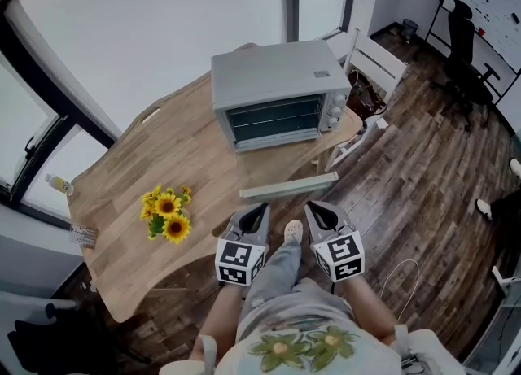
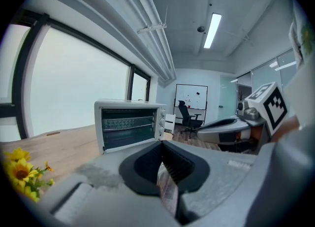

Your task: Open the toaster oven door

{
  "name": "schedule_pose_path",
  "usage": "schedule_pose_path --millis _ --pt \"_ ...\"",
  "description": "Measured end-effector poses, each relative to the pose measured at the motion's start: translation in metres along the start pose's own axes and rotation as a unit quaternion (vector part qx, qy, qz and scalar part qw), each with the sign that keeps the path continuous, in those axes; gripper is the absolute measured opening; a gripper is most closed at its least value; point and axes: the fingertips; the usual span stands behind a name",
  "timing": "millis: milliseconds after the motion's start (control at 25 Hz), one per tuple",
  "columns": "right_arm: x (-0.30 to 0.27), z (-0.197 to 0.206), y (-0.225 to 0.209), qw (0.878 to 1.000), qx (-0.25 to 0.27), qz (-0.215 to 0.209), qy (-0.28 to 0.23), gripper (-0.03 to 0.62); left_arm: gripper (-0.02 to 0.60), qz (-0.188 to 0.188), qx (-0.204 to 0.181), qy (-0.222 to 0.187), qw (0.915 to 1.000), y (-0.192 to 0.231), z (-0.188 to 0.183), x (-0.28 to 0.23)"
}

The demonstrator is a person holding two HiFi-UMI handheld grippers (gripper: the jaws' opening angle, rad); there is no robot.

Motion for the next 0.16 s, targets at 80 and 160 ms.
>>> schedule_pose_path --millis 80,160 --pt "0.0036 -0.0006 0.0025 1.000 -0.001 0.000 -0.002 -0.002 0.005 0.000 -0.001 -0.001 1.0000 -0.0020 -0.0013 0.0039" --pt "0.0069 -0.0016 0.0048 1.000 -0.002 -0.001 -0.004 -0.002 0.005 0.000 -0.003 -0.001 1.0000 -0.0038 -0.0024 0.0076"
Point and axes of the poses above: the fingertips, and each gripper's own axes: x backward along the fingers, y to its left, z out of its underside, and after that the axes turned 8 degrees about -y, right-handed
